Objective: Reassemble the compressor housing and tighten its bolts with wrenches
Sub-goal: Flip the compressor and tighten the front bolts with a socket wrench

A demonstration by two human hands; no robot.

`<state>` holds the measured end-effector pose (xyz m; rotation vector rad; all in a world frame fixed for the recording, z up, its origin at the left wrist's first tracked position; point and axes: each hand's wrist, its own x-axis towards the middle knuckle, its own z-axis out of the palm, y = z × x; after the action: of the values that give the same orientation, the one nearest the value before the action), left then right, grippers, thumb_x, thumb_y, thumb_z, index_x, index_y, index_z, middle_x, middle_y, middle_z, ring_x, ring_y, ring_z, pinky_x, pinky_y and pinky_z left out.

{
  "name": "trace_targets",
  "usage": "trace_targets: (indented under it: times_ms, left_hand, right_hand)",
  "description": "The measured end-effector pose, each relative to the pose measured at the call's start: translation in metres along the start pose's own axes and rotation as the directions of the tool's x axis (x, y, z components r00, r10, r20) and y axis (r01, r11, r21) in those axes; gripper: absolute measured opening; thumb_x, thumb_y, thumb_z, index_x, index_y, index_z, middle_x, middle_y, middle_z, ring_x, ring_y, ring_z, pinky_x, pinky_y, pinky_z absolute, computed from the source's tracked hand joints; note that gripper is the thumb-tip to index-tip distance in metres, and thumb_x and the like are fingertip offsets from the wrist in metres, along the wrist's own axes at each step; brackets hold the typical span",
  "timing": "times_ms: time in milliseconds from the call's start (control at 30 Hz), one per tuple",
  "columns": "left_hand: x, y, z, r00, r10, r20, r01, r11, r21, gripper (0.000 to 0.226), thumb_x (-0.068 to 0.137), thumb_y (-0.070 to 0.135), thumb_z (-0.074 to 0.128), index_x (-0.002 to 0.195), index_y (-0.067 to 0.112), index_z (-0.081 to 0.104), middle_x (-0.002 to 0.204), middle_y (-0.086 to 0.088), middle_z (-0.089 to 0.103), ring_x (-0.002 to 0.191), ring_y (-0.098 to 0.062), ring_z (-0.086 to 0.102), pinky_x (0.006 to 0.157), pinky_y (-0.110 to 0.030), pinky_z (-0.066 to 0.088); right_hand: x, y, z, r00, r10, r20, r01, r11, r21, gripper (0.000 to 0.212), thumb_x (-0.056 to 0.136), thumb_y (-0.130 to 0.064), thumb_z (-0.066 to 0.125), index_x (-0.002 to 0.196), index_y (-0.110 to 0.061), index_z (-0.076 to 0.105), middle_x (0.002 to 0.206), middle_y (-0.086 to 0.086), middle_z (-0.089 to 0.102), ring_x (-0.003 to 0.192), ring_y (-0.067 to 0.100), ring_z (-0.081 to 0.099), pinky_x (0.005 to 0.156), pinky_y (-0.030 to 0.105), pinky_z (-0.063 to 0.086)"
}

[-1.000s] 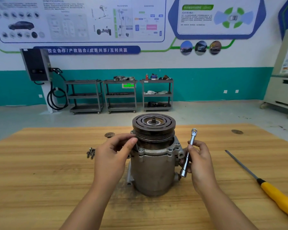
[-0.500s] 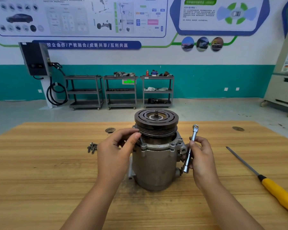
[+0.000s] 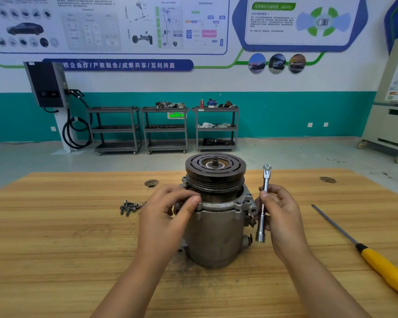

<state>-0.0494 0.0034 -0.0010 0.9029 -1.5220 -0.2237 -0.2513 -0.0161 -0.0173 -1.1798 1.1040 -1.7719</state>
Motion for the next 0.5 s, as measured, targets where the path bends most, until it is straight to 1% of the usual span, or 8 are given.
trace_targets:
  times_ms: [67,100,167,233,333,400,467,500]
  left_hand:
    - [-0.002,-0.001,0.002,1.000,-0.029,0.003,0.029,0.999,-0.013,0.012,0.078,0.021,0.071,0.079,0.032,0.070,0.081,0.013,0.064,0.079,-0.003,0.057,0.064,-0.006,0.037]
    - [-0.004,0.000,0.004,0.999,-0.050,-0.005,0.049,0.999,-0.023,0.012,0.077,0.021,0.072,0.080,0.033,0.070,0.082,0.014,0.062,0.078,-0.002,0.056,0.064,-0.006,0.038]
    - [-0.008,0.001,0.008,0.993,-0.109,-0.036,0.107,0.992,-0.059,0.011,0.074,0.029,0.073,0.081,0.036,0.070,0.082,0.016,0.057,0.075,0.000,0.054,0.065,-0.006,0.038]
    - [-0.014,0.001,0.013,0.985,-0.160,-0.072,0.155,0.985,-0.074,0.016,0.072,0.029,0.075,0.083,0.039,0.068,0.080,0.015,0.055,0.076,0.001,0.053,0.065,-0.006,0.039]
    - [-0.018,0.003,0.020,0.972,-0.200,-0.124,0.191,0.978,-0.083,0.022,0.073,0.024,0.076,0.084,0.040,0.067,0.078,0.011,0.055,0.076,0.000,0.053,0.064,-0.006,0.038]
    - [-0.019,0.003,0.021,0.965,-0.219,-0.147,0.206,0.974,-0.095,0.022,0.073,0.023,0.076,0.084,0.040,0.067,0.076,0.010,0.054,0.075,0.000,0.052,0.063,-0.005,0.037]
    - [-0.019,0.003,0.021,0.960,-0.229,-0.160,0.215,0.972,-0.099,0.022,0.072,0.023,0.077,0.083,0.040,0.068,0.074,0.014,0.053,0.073,0.001,0.051,0.063,-0.005,0.037]
    - [-0.019,0.003,0.021,0.959,-0.232,-0.160,0.218,0.971,-0.103,0.022,0.072,0.023,0.078,0.082,0.040,0.068,0.075,0.017,0.053,0.072,0.002,0.051,0.063,-0.005,0.037]
  right_hand:
    - [0.002,-0.014,-0.003,0.996,-0.084,0.006,0.084,0.996,0.031,0.014,0.094,-0.008,0.048,0.088,-0.017,0.058,0.057,-0.004,0.061,0.052,0.007,0.055,0.047,0.016,0.045]
    - [0.004,-0.024,-0.004,0.992,-0.124,0.005,0.123,0.990,0.062,0.015,0.094,-0.009,0.048,0.088,-0.017,0.059,0.060,-0.004,0.061,0.056,0.008,0.056,0.049,0.016,0.045]
    - [0.008,-0.045,-0.002,0.982,-0.184,0.034,0.178,0.975,0.133,0.013,0.092,-0.010,0.050,0.087,-0.018,0.060,0.063,-0.005,0.062,0.057,0.006,0.057,0.043,0.014,0.040]
    - [0.011,-0.067,0.007,0.967,-0.219,0.128,0.193,0.962,0.191,0.006,0.086,-0.016,0.054,0.089,-0.017,0.059,0.064,-0.006,0.062,0.056,0.006,0.057,0.039,0.013,0.035]
    - [0.012,-0.092,0.031,0.915,-0.265,0.304,0.200,0.953,0.229,0.019,0.073,-0.026,0.060,0.088,-0.015,0.060,0.064,-0.005,0.062,0.057,0.007,0.059,0.039,0.013,0.036]
    - [0.011,-0.102,0.049,0.879,-0.296,0.374,0.223,0.948,0.226,0.020,0.071,-0.025,0.062,0.088,-0.014,0.060,0.064,-0.005,0.064,0.058,0.007,0.061,0.040,0.014,0.039]
    - [0.012,-0.105,0.065,0.859,-0.329,0.392,0.268,0.942,0.202,0.017,0.073,-0.021,0.061,0.089,-0.014,0.061,0.065,-0.003,0.067,0.061,0.007,0.063,0.044,0.015,0.043]
    - [0.013,-0.106,0.071,0.851,-0.345,0.397,0.296,0.938,0.180,0.014,0.077,-0.016,0.061,0.090,-0.014,0.061,0.066,-0.003,0.068,0.063,0.008,0.064,0.049,0.016,0.047]
